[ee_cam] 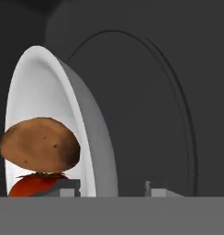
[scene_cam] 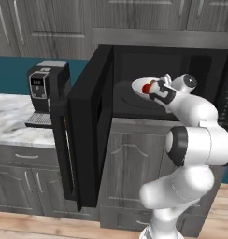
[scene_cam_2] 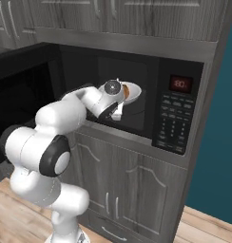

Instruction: Place the bowl containing the potato and tomato in the microwave. Close the microwave door and press the start button to microwave the meal.

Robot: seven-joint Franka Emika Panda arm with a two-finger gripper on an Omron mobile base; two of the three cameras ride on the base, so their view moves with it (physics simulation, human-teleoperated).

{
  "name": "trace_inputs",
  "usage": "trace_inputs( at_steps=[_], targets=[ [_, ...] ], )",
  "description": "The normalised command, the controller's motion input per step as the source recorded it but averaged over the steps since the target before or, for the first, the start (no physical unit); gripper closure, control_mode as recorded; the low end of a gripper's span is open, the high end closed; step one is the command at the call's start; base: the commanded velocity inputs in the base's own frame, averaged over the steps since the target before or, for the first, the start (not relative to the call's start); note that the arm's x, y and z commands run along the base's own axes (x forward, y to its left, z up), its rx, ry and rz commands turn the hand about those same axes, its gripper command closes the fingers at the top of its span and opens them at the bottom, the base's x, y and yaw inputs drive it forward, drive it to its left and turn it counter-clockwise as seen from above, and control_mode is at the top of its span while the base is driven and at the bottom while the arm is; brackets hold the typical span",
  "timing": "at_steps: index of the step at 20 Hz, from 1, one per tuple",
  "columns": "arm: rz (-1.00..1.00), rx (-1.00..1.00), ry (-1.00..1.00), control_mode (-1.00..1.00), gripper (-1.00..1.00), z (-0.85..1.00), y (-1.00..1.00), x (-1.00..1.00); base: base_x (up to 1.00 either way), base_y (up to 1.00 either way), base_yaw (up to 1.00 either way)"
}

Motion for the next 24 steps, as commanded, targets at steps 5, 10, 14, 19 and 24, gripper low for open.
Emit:
trace_inputs(
  at_steps=[5, 10, 14, 19, 24],
  targets=[
    [0.09, -0.01, -0.06, -1.0, -1.0, 0.08, 0.0, -0.77, 0.0, 0.0, 0.0],
    [0.17, -0.11, -0.08, -1.0, -1.0, 0.26, 0.18, -1.0, 0.0, 0.0, 0.0],
    [0.2, -0.32, 0.0, -1.0, -1.0, 0.44, 0.33, -1.0, 0.0, 0.0, 0.0],
    [0.22, -0.42, 0.0, -1.0, -1.0, 0.75, 0.11, -1.0, 0.0, 0.0, 0.0],
    [0.25, -0.47, 0.0, -1.0, -1.0, 0.72, 0.0, -1.0, 0.0, 0.0, 0.0]
  ],
)
